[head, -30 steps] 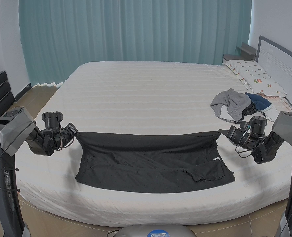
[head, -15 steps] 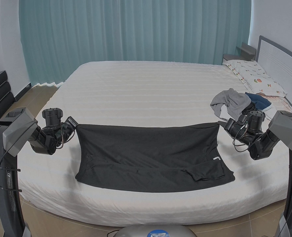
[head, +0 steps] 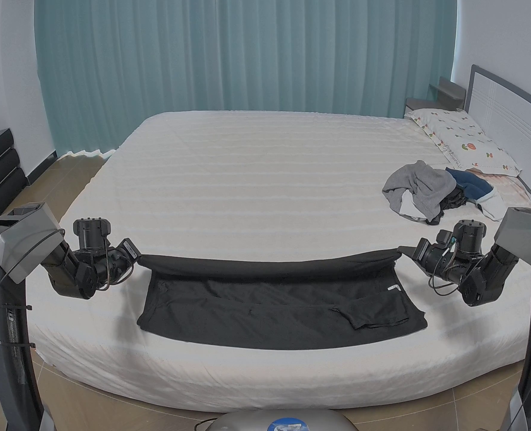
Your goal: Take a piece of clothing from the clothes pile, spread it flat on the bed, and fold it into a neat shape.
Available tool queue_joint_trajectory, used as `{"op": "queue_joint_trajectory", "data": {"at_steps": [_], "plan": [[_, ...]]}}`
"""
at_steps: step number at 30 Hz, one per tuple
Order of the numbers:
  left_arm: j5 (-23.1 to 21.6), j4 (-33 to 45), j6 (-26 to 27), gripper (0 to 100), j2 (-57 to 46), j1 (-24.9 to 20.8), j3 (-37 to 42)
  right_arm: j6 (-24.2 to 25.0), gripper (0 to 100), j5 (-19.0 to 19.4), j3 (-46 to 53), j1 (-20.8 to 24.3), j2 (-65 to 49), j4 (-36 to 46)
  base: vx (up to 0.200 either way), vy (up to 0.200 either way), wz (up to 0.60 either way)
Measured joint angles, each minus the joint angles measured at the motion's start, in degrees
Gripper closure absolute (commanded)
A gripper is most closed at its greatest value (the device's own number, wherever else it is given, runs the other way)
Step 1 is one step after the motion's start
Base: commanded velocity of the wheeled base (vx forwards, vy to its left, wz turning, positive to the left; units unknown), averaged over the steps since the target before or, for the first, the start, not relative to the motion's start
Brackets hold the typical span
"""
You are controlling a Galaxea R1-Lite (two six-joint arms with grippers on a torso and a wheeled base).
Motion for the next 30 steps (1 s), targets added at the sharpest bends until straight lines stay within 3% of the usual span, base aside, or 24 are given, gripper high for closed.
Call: {"op": "queue_joint_trajectory", "data": {"at_steps": [4,14,25,26,27,30], "plan": [[-0.4,-0.5,5.5,100,-0.2,0.1,4.8,-4.3,100,0.9,3.4,-0.5,0.2,-0.1,0.0,0.0,0.0],[-0.3,-1.7,6.9,100,0.1,-0.3,8.1,-10.7,100,1.2,7.2,-0.8,1.4,0.5,0.0,0.0,0.0],[0.0,-1.8,10.4,100,0.1,-0.8,11.0,-12.1,100,1.1,8.4,-1.2,3.1,0.8,0.0,0.0,0.0],[0.0,-1.8,10.4,0,0.1,-0.8,11.1,-12.2,100,1.1,8.4,-1.2,3.3,0.8,0.0,0.0,0.0],[0.1,-1.8,10.4,0,0.1,-0.9,11.2,-12.2,0,1.1,8.5,-1.2,3.4,0.8,0.0,0.0,0.0],[0.2,-1.8,10.4,0,0.1,-1.1,11.5,-12.1,0,1.1,8.6,-1.2,3.8,0.8,0.0,0.0,0.0]]}}
